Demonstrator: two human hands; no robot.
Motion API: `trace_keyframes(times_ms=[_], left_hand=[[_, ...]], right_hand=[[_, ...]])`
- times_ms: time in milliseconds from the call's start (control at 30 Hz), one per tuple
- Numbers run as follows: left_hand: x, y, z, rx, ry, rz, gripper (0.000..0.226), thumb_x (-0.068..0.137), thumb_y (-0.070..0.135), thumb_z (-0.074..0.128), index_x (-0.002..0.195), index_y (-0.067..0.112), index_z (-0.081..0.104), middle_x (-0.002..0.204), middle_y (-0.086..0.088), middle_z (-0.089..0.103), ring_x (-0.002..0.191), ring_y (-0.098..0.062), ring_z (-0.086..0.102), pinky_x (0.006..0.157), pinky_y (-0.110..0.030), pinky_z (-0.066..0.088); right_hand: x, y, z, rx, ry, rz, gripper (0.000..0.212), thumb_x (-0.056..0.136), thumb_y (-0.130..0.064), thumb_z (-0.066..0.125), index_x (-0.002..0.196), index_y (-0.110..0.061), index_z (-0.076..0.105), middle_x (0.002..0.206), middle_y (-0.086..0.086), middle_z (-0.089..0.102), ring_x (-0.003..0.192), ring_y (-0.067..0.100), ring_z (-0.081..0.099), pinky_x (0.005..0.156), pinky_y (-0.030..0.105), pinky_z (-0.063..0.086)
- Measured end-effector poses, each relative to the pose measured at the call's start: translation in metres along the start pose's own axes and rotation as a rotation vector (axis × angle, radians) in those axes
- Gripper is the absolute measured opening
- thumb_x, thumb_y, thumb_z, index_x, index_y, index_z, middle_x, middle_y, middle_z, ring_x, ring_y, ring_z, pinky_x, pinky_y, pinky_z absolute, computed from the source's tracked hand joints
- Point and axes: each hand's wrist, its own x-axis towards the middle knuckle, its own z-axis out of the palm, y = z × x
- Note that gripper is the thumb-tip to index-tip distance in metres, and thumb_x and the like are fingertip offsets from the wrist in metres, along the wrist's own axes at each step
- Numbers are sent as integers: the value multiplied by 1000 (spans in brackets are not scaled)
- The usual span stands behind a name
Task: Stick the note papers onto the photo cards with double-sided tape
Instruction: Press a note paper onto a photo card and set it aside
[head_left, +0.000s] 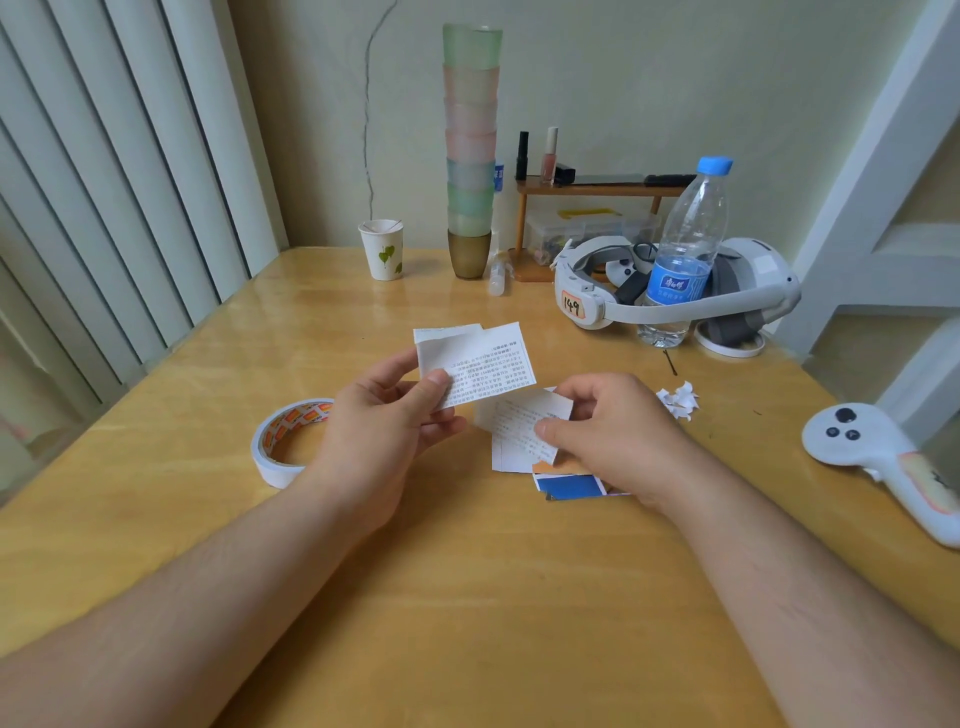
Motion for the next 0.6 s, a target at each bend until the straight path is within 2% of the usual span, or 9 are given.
trace_keyframes(times_ms=[67,167,200,267,333,367,433,500,600], left_hand=[[0,-1,0,-4,-4,3,32,100,8,67,131,16,71,83,-1,72,65,-11,64,76,-29,62],[-1,0,0,-17,-14,0,30,101,8,66,129,17,71,79,2,71,63,-9,64,76,-29,62],[-1,0,0,-21,-16,-2,30,101,9,66,129,17,72,79,3,71,63,-9,64,76,-29,62],[-3,1,0,-24,-17,-1,30,101,9,66,128,18,72,80,2,72,63,-9,64,75,-29,62],[-3,0,0,-24,-17,0,30,100,9,66,128,18,72,84,-1,73,63,-10,64,74,-28,62],[-4,0,1,-22,-18,0,30,100,9,66,128,18,72,87,-2,73,63,-11,64,74,-28,63],[-4,-1,1,-17,-21,3,31,100,8,66,129,17,71,91,-6,74,63,-11,64,73,-28,63],[-4,-2,1,2,-26,13,31,101,8,65,130,17,71,94,-9,73,64,-12,63,75,-29,63],[-5,-3,2,17,-48,15,29,102,6,64,128,16,72,98,-9,76,67,-13,63,78,-31,64]], right_hand=[[-1,-1,-7,91,-6,1,5,94,-24,73,92,-24,77,84,-2,79,75,12,75,62,35,57],[1,1,-15,128,81,-12,15,94,-34,72,92,-22,80,91,15,76,82,34,71,81,53,59],[2,1,-17,128,118,-8,15,94,-35,71,92,-23,80,89,11,77,84,34,70,81,50,59],[2,1,-23,142,200,1,13,98,-31,70,91,-24,79,82,-6,76,81,17,68,74,34,55],[1,0,-26,213,231,29,20,100,-23,66,84,-25,76,76,-10,72,72,11,62,67,26,48],[1,-1,-27,313,235,65,23,100,-20,65,80,-22,74,74,-5,71,67,14,58,64,26,46],[1,-6,-29,618,207,169,15,100,-22,64,93,-16,76,85,1,78,68,19,60,62,28,46],[2,-9,-31,897,141,249,31,101,-38,59,111,-13,74,102,3,81,80,23,67,72,30,50],[4,-10,-32,1073,201,306,40,101,-48,59,108,-12,75,99,3,81,83,22,70,75,29,53]])
